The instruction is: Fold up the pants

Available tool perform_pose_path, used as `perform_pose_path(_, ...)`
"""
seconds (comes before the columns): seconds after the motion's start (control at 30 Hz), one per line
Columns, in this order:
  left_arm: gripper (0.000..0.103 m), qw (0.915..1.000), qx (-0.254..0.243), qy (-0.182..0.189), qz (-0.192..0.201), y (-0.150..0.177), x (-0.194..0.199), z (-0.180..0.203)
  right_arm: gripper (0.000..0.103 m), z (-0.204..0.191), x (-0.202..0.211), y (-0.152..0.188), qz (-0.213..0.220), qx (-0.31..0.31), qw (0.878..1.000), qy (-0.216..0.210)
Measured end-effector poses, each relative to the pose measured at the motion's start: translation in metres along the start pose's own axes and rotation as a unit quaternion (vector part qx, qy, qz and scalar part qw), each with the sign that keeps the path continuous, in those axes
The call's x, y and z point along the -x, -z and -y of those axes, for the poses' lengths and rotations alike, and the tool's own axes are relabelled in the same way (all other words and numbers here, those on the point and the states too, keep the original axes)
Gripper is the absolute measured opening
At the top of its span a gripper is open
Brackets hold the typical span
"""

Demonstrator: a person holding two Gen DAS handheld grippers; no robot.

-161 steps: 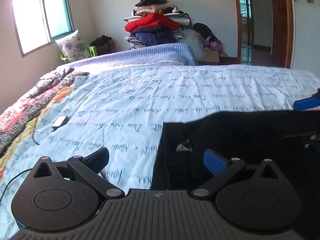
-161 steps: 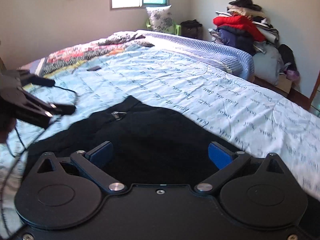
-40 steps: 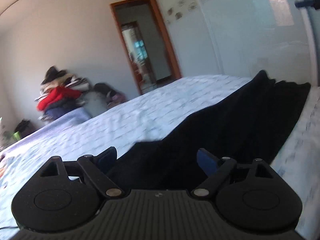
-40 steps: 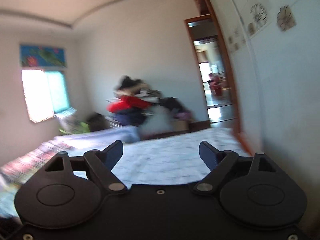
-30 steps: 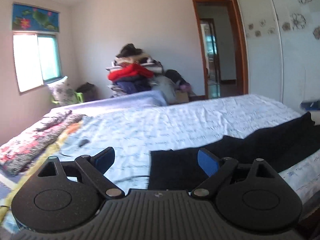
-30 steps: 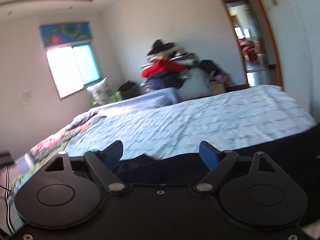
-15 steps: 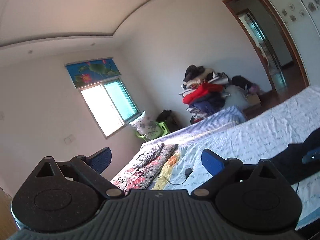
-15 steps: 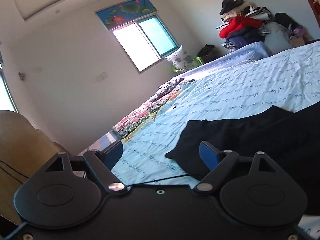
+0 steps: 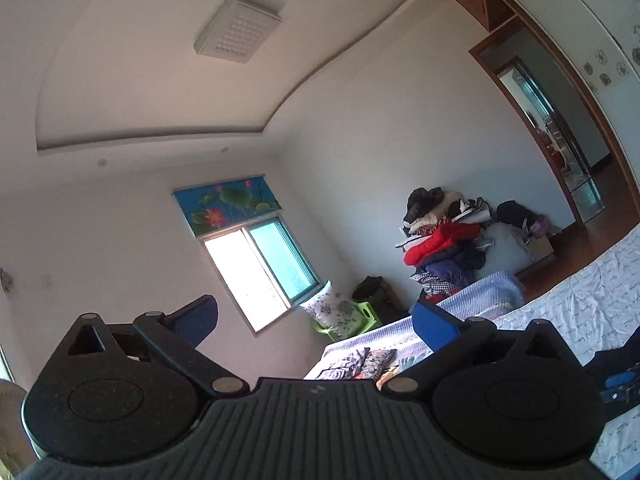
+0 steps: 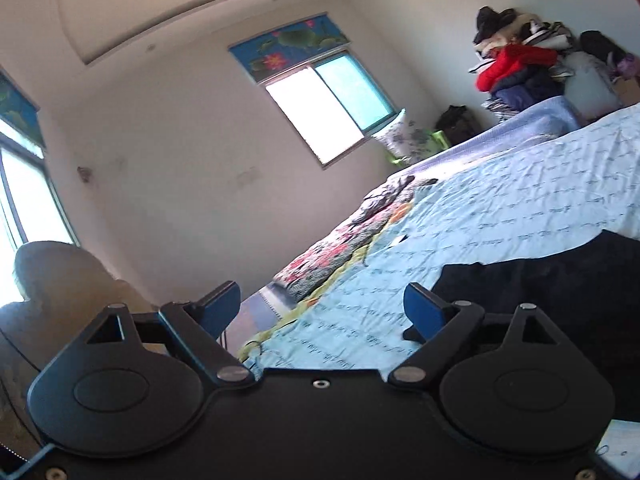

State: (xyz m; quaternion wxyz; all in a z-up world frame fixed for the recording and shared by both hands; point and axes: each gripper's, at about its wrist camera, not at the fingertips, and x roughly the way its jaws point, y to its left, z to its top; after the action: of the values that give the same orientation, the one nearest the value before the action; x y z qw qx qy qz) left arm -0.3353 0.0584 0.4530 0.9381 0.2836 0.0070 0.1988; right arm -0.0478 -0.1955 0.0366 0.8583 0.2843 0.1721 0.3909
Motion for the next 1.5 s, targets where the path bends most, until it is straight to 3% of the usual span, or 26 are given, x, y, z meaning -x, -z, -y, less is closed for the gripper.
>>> perform_pose_path(0.1, 0.103, 0.9986, 0.041, 0.012, -0.03, 0.01, -0.018, 0.005, 0.09, -0.003, 0.004, 0.002, -0.003, 0.019, 1.0, -0.006)
perform_pose_path(0.17, 0.103, 0.9936, 0.088, 0.051, -0.05, 0.023, -0.04, 0.012, 0.09, 0.007, 0.019, 0.0, 0.005, 0.026, 0.999, 0.022)
perform_pose_path(0.23, 0.103, 0.9816, 0.143, 0.111, -0.063, 0.037, -0.069, 0.027, 0.09, 0.022, 0.042, -0.005, 0.02, 0.039, 0.996, 0.081)
perform_pose_path(0.3, 0.103, 0.9674, 0.175, 0.168, -0.072, 0.05, -0.099, 0.056, 0.09, 0.033, 0.069, -0.01, 0.024, 0.072, 0.984, 0.161)
perform_pose_path(0.37, 0.103, 0.9485, 0.182, 0.244, -0.088, 0.064, -0.134, 0.101, 0.09, 0.04, 0.099, -0.013, 0.03, 0.122, 0.957, 0.261)
perform_pose_path(0.47, 0.103, 0.9274, 0.149, 0.324, -0.111, 0.092, -0.172, 0.188, 0.09, 0.046, 0.143, -0.013, 0.026, 0.187, 0.903, 0.385)
perform_pose_path(0.57, 0.101, 0.9242, 0.088, 0.351, -0.123, 0.13, -0.199, 0.278, 0.09, 0.053, 0.184, -0.01, 0.023, 0.21, 0.859, 0.467)
perform_pose_path(0.67, 0.097, 0.9272, 0.018, 0.356, -0.116, 0.17, -0.2, 0.356, 0.09, 0.061, 0.216, -0.004, 0.018, 0.227, 0.824, 0.518)
perform_pose_path(0.7, 0.094, 0.924, 0.007, 0.366, -0.109, 0.179, -0.199, 0.376, 0.09, 0.067, 0.222, -0.003, 0.009, 0.231, 0.813, 0.534)
perform_pose_path(0.77, 0.095, 0.9074, 0.005, 0.408, -0.1, 0.196, -0.196, 0.409, 0.09, 0.084, 0.23, -0.001, -0.012, 0.23, 0.791, 0.567)
perform_pose_path(0.83, 0.095, 0.8938, 0.006, 0.439, -0.09, 0.203, -0.195, 0.439, 0.089, 0.108, 0.242, -0.003, -0.027, 0.192, 0.795, 0.575)
perform_pose_path(0.9, 0.095, 0.8881, -0.003, 0.453, -0.076, 0.209, -0.192, 0.466, 0.088, 0.132, 0.252, -0.01, -0.016, 0.146, 0.809, 0.569)
perform_pose_path(0.97, 0.096, 0.8926, -0.033, 0.447, -0.046, 0.212, -0.185, 0.497, 0.085, 0.154, 0.264, -0.02, 0.006, 0.106, 0.82, 0.562)
perform_pose_path(1.03, 0.096, 0.898, -0.071, 0.434, -0.019, 0.219, -0.183, 0.523, 0.085, 0.176, 0.273, -0.033, 0.025, 0.073, 0.824, 0.561)
perform_pose_path(1.1, 0.096, 0.8972, -0.104, 0.429, -0.002, 0.225, -0.179, 0.541, 0.085, 0.201, 0.283, -0.048, 0.047, 0.032, 0.828, 0.558)
perform_pose_path(1.2, 0.096, 0.8929, -0.116, 0.435, 0.003, 0.231, -0.177, 0.556, 0.076, 0.244, 0.306, -0.066, 0.093, -0.067, 0.835, 0.538)
perform_pose_path(1.33, 0.097, 0.8887, -0.109, 0.445, 0.001, 0.234, -0.178, 0.564, 0.067, 0.295, 0.32, -0.074, 0.139, -0.187, 0.825, 0.515)
perform_pose_path(1.5, 0.099, 0.889, -0.102, 0.446, 0.004, 0.232, -0.182, 0.567, 0.066, 0.327, 0.323, -0.066, 0.169, -0.288, 0.786, 0.521)
